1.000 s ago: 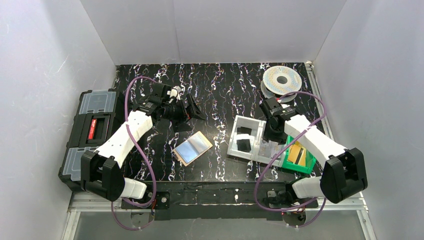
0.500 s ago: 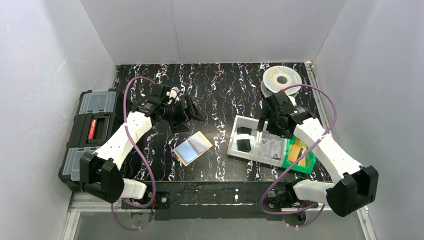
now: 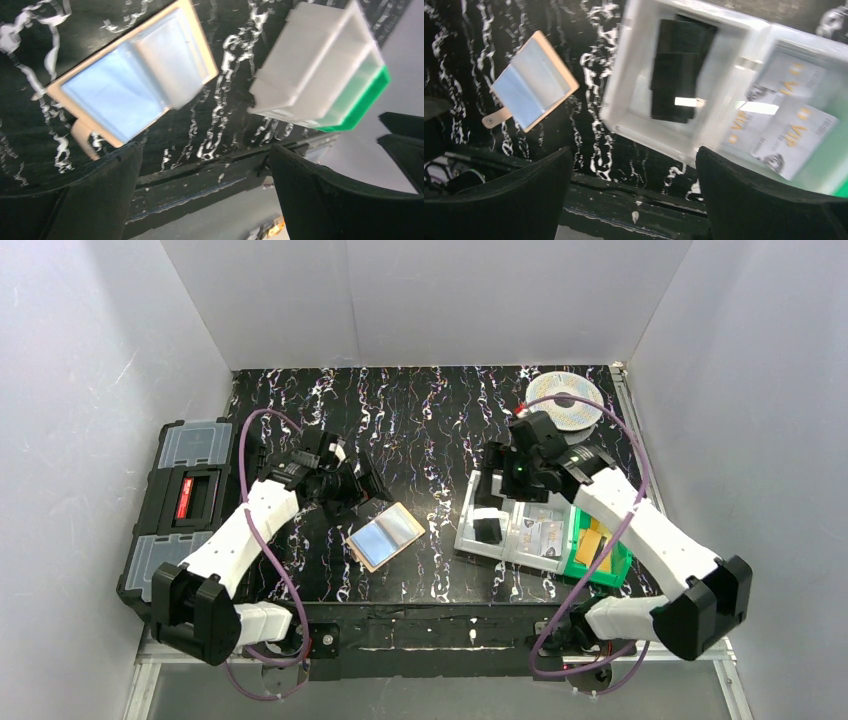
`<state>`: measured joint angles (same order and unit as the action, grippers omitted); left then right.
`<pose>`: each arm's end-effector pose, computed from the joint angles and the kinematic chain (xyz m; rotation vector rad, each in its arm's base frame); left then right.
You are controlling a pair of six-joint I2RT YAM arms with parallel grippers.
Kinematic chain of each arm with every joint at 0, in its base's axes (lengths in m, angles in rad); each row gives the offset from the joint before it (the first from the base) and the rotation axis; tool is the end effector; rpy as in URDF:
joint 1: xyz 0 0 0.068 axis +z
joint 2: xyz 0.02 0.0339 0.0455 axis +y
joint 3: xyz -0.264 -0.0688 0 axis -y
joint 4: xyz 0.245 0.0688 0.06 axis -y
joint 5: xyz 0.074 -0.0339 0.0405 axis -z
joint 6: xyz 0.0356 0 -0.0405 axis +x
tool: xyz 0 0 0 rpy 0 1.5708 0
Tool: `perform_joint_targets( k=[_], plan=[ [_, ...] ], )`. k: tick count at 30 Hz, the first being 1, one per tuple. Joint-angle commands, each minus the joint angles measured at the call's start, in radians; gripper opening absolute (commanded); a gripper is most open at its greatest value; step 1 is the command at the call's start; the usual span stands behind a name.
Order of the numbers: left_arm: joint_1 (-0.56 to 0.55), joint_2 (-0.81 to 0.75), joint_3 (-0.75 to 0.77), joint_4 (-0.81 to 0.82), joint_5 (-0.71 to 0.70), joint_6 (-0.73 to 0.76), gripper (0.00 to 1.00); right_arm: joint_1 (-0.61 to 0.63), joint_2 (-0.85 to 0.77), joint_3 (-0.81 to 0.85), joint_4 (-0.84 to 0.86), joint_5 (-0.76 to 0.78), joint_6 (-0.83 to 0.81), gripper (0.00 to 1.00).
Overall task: Take the credit cards out of the card holder
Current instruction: Close the card holder at the center of the board.
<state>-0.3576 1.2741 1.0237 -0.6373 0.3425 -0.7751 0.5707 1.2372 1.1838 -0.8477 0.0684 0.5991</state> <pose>0.2421 -0.1032 0.2800 -0.3833 2.5827 -0.8774 0.2112 0.1327 0.3239 0.0657 2.5154 0.4116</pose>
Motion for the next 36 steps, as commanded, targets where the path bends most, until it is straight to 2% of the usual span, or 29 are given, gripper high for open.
perform_joint_targets(
  k=[1, 6, 14, 21, 36],
  plan=[
    [-0.004, -0.096, -0.079, -0.068, -0.126, -0.034, 0.98, 0.089, 0.096, 0.086, 0.093, -0.092, -0.021, 0.98],
    [-0.004, -0.140, -0.177, -0.096, -0.225, -0.065, 0.90, 0.183, 0.231, 0.159, 0.123, -0.142, -0.027, 0.98],
    [-0.004, -0.159, -0.306, -0.052, -0.244, -0.080, 0.73, 0.261, 0.413, 0.257, 0.148, -0.202, -0.041, 0.98],
    [-0.005, -0.132, -0.365, 0.040, -0.197, -0.086, 0.60, 0.267, 0.531, 0.293, 0.185, -0.233, -0.057, 0.98],
    [-0.004, -0.042, -0.397, 0.064, -0.253, -0.076, 0.32, 0.260, 0.771, 0.410, 0.268, -0.349, -0.127, 0.98]
  ],
)
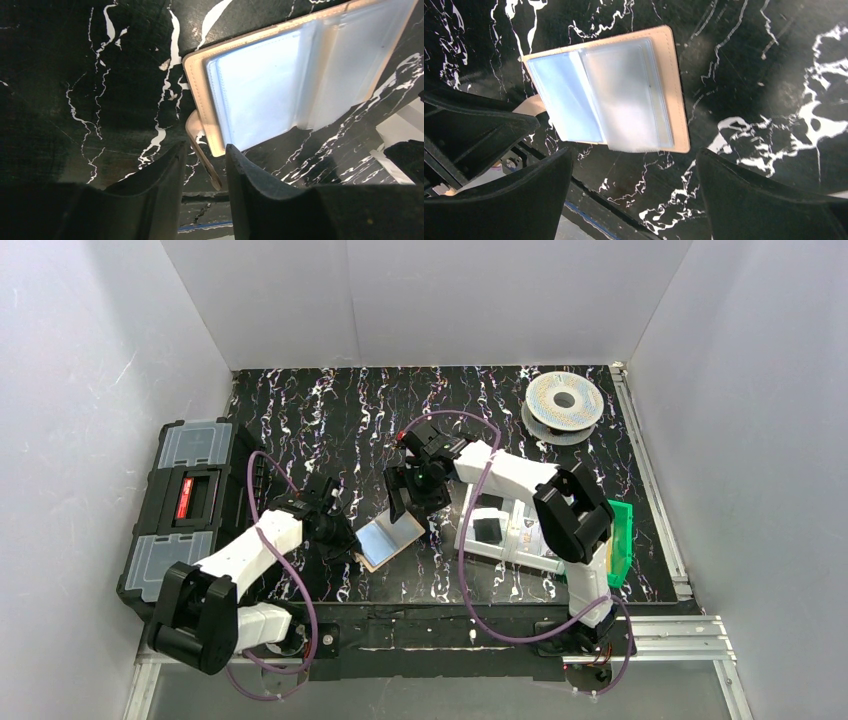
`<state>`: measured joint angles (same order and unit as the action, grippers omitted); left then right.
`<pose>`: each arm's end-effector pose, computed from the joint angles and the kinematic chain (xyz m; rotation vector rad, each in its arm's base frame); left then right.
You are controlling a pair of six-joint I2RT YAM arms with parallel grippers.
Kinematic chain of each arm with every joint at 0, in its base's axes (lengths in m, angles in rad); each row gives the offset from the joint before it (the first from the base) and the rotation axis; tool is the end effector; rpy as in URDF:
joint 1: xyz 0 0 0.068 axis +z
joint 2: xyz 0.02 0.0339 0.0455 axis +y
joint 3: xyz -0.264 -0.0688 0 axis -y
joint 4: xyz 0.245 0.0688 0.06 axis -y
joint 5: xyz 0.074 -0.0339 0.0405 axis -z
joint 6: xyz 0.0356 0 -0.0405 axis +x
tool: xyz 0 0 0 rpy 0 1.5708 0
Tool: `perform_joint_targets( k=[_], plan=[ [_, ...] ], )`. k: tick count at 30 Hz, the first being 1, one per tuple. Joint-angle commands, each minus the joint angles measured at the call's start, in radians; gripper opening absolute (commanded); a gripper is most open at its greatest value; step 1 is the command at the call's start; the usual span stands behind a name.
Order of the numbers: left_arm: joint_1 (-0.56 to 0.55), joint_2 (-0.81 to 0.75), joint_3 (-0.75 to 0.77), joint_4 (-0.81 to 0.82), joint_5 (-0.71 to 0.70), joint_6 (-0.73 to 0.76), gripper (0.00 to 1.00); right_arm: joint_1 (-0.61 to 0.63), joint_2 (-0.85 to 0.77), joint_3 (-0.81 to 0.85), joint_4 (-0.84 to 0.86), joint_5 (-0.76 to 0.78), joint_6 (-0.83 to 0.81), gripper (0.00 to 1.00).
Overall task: Take the credit cards out of the card holder
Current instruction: Close the card holder at the center of the board.
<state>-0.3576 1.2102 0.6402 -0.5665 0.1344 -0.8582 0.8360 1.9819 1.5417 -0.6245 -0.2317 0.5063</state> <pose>0.1964 -0.0785 0.1797 -0.6571 2.7391 -0.5105 0.2791 0.3211 0.2104 -0.5430 2.7500 0.7059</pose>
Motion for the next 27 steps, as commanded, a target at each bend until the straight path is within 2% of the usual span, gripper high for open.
perform_joint_targets(
  k=[1, 6, 13, 27],
  plan=[
    [-0.005, 0.033, -0.014, -0.006, -0.053, 0.008, 0.30, -0.009, 0.036, 0.051, 0.052, -0.060, -0.035, 0.98],
    [-0.004, 0.090, -0.008, 0.016, -0.088, 0.005, 0.23, -0.030, 0.057, 0.005, 0.101, -0.090, -0.032, 0.98],
    [-0.004, 0.183, 0.035, 0.028, -0.114, 0.009, 0.14, -0.054, 0.066, -0.081, 0.200, -0.210, 0.028, 0.98],
    [-0.005, 0.258, 0.082, 0.033, -0.113, 0.023, 0.11, -0.108, 0.004, -0.206, 0.386, -0.440, 0.213, 0.98]
  ],
)
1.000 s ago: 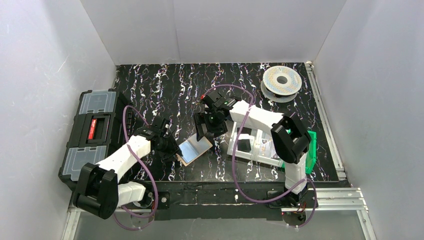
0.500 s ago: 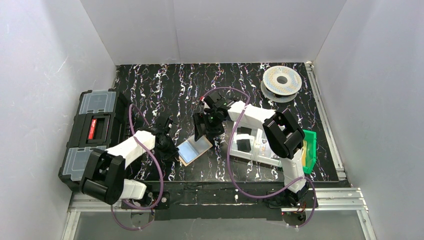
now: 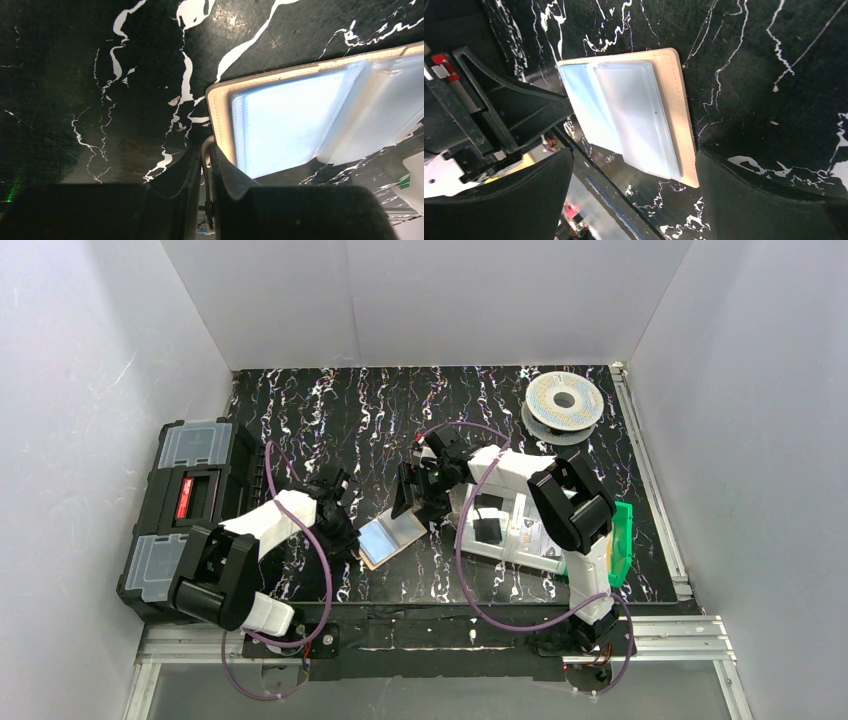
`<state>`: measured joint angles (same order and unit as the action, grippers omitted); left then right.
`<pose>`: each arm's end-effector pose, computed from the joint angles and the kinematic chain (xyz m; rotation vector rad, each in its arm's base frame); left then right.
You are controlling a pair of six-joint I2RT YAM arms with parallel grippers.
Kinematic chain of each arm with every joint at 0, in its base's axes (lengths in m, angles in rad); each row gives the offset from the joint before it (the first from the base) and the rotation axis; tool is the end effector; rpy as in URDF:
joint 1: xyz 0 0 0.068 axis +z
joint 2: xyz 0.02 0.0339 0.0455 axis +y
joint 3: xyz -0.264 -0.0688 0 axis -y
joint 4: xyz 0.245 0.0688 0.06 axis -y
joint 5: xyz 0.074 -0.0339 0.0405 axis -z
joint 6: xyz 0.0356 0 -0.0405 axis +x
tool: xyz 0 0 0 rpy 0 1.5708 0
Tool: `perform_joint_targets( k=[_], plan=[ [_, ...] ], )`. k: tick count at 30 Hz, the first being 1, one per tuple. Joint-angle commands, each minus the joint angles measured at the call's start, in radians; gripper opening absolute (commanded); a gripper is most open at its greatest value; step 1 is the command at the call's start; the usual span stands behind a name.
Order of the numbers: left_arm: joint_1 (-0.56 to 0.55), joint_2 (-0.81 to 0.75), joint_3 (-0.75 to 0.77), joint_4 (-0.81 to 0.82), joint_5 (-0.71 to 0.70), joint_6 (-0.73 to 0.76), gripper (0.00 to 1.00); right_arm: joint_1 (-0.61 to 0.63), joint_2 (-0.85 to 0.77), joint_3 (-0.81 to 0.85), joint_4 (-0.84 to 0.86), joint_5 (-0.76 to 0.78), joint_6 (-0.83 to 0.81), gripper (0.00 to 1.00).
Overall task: Take the credit cards out of the card holder
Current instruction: Close the card holder at the center of the board.
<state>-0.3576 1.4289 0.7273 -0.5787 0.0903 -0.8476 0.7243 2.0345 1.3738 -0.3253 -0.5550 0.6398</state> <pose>0.2236 -0.0870 0.1577 -0.6925 2.8497 -0.3523 0.3065 0.2963 0.1597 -0.3588 2.7922 1.1525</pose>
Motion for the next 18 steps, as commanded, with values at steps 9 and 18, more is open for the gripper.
perform_joint_targets(
  k=[9, 18],
  plan=[
    [-0.005, 0.045, -0.002, 0.050, -0.061, 0.019, 0.10, 0.001, -0.097, -0.078, 0.187, -0.211, 0.193, 0.98],
    [-0.005, 0.055, 0.005, 0.068, -0.041, 0.025, 0.08, 0.003, -0.122, -0.085, 0.207, -0.227, 0.226, 0.98]
  ],
)
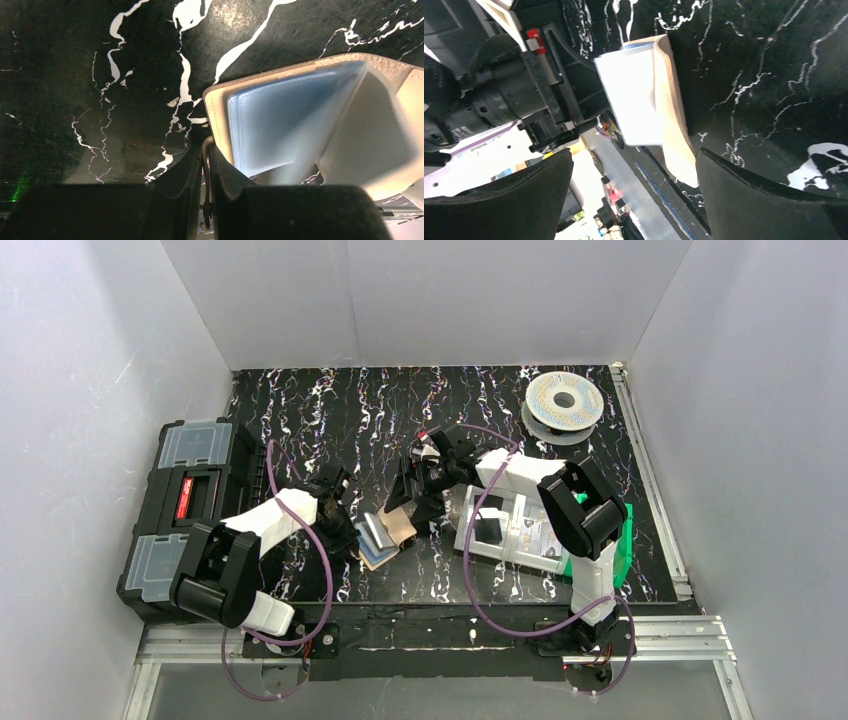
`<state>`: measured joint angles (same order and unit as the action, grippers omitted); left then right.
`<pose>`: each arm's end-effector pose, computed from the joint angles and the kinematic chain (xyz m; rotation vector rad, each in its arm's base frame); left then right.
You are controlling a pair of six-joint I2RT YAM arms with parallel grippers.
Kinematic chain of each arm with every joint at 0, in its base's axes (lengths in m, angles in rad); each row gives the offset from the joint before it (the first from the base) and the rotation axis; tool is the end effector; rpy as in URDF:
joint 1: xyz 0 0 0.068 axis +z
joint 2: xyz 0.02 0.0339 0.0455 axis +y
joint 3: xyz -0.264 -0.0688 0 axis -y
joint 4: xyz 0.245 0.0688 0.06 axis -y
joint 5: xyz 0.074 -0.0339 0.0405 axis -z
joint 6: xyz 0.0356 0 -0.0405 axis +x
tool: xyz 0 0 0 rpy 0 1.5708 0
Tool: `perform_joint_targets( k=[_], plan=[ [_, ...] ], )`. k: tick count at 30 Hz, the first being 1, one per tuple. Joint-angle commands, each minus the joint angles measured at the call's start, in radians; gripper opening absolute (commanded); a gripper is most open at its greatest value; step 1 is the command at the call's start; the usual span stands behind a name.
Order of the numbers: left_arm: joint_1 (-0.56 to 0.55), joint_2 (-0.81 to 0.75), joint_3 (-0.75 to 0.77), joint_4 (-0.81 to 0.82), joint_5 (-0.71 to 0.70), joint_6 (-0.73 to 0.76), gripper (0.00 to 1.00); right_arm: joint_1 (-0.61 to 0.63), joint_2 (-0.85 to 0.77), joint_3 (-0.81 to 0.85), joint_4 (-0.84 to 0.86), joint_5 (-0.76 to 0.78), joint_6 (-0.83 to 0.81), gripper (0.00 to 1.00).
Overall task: Take the credit cards out of the card holder
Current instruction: Close the card holder at the center of the board.
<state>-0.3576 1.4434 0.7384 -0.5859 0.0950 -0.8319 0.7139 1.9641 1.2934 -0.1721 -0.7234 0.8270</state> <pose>0.2257 -0.0879 0.1571 -0.6722 2.8649 -0.3481 0.3000 0.2911 0.1769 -0.2386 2.7487 1.4660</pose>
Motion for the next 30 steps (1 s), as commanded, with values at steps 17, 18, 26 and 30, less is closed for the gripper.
perform_joint_targets(
  k=[17, 18, 26, 30],
  plan=[
    [-0.005, 0.043, 0.013, 0.128, -0.001, 0.045, 0.00, 0.078, -0.053, 0.026, 0.043, -0.044, 0.077, 0.98],
    [-0.004, 0.043, 0.016, 0.128, -0.001, 0.047, 0.00, 0.082, -0.051, 0.030, 0.043, -0.042, 0.079, 0.98],
    [-0.004, 0.007, 0.028, 0.105, -0.004, 0.056, 0.04, 0.098, -0.039, 0.037, 0.042, 0.003, 0.106, 0.98],
    [-0.003, -0.033, 0.026, 0.062, -0.018, 0.046, 0.14, 0.098, -0.047, 0.026, 0.057, 0.044, 0.131, 0.99]
  ],
)
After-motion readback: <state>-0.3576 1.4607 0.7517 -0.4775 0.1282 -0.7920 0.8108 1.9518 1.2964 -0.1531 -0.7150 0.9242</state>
